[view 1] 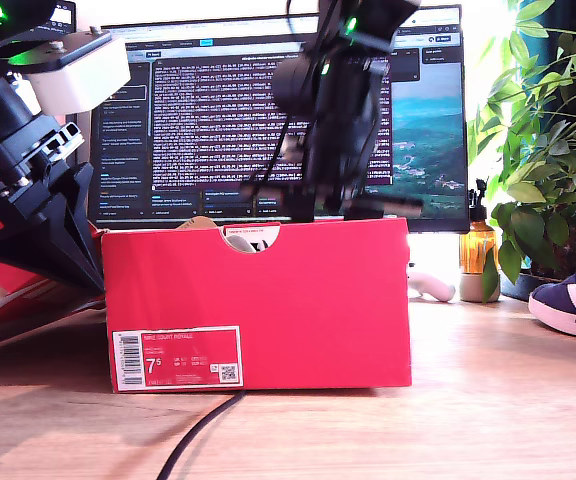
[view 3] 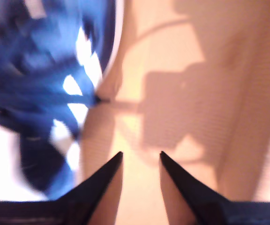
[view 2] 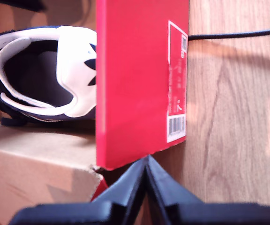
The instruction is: Pack the blue shoes by picking the first shoe and placing it inside the red shoebox, left side, then picking and rotating the second shoe and placing it in the shoebox
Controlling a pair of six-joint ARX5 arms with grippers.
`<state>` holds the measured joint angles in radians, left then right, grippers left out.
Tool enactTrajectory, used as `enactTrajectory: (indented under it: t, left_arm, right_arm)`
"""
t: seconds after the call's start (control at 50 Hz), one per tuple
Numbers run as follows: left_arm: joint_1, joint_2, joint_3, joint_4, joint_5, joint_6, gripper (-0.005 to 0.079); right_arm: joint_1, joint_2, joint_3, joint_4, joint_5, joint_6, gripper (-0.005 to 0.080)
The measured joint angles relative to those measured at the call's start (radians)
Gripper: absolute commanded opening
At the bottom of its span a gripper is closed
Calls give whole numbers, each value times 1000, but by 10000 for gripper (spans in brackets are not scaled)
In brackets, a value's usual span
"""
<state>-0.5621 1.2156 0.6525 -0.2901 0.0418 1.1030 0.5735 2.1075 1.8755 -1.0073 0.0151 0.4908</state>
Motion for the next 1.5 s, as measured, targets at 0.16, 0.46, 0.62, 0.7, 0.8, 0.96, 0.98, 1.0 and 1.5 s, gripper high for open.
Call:
enactTrajectory:
  t: [0.16,0.46,0.62,0.7,0.8,0.96,0.98,1.0,1.5]
  left_arm:
    - [0,0,0,0,0,0,-18]
    - [0,0,0,0,0,0,-18]
    - [0,0,0,0,1,0,-18]
    - [0,0,0,0,1,0,-18]
    - [0,0,0,0,1,0,-18]
    - [0,0,0,0,1,0,-18]
    - [0,0,0,0,1,0,-18]
    - [0,0,0,0,1,0,-18]
    - [0,0,0,0,2,0,-18]
  right_arm:
    - [-2,-150,0,19,-13,32,267]
    - [-2,-308,8,-74,48,199,267]
    - [-14,-309,8,-196,221,349,267]
    - [-27,-310,8,-275,267,445,266]
    - [-60,-311,7,-365,277,544,266]
    - [-97,-321,8,-362,300,639,267]
    - [-99,-323,7,-362,303,642,267]
    - [-102,-327,7,-363,304,646,267]
    - [-228,-442,-264,-360,283,753,305]
